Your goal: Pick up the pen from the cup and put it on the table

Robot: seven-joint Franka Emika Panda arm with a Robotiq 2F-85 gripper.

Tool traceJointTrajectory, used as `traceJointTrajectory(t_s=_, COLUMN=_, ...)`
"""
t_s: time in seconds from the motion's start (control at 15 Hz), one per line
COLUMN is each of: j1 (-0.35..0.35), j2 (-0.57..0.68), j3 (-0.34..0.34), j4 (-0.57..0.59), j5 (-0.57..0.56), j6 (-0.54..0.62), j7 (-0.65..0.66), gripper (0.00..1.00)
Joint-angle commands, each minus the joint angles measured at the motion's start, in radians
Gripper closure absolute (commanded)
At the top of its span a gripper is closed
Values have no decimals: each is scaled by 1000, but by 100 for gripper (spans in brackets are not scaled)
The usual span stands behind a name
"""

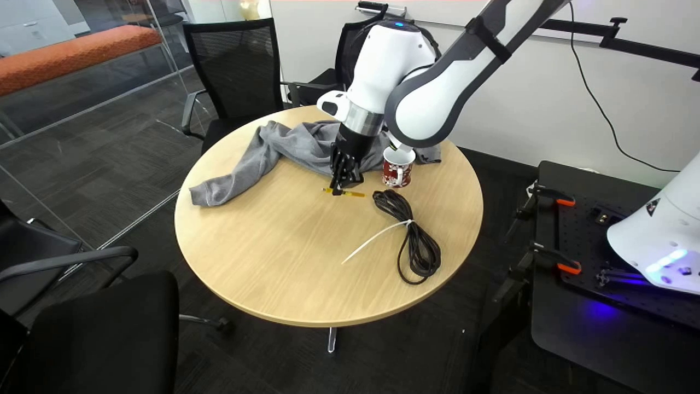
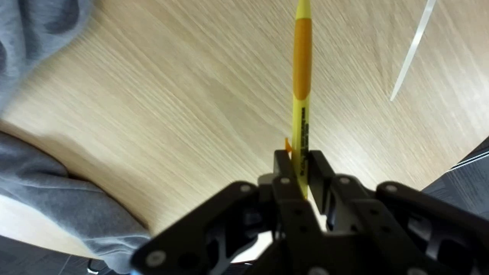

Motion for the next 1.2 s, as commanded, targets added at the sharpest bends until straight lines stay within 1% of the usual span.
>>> traceJointTrajectory(t_s=0.0, j1=-20, j2=77, j3=21, j4=76, j5=-73, j6=-13, j7=73, gripper=96)
traceJointTrajectory(t_s=0.27, j1=12, j2=147, j3=-22, j4=140, j5=-169, j6=-49, j7=169, gripper=96)
traceJointTrajectory(t_s=0.53, j1=12, j2=211, j3=-21, j4=203, j5=-238, j6=-84, j7=225, gripper=96)
traceJointTrajectory(t_s=0.8, j1=15, j2=259, j3=-26, j4=259, j5=-277, j6=-133, j7=264, gripper=96)
traceJointTrajectory(t_s=0.87, j1=15, j2=267, j3=-25, j4=270, j5=-281, j6=-148, j7=269, gripper=59)
traceJointTrajectory(t_s=0.93, j1=16, j2=272, j3=-26, j4=278, j5=-287, j6=-161, j7=275, gripper=58)
traceJointTrajectory(t_s=1.07, j1=17, j2=265, j3=-26, j4=278, j5=-293, j6=-165, j7=277, gripper=44)
traceJointTrajectory(t_s=1.13, j1=19, j2=254, j3=-29, j4=270, j5=-298, j6=-159, j7=280, gripper=35)
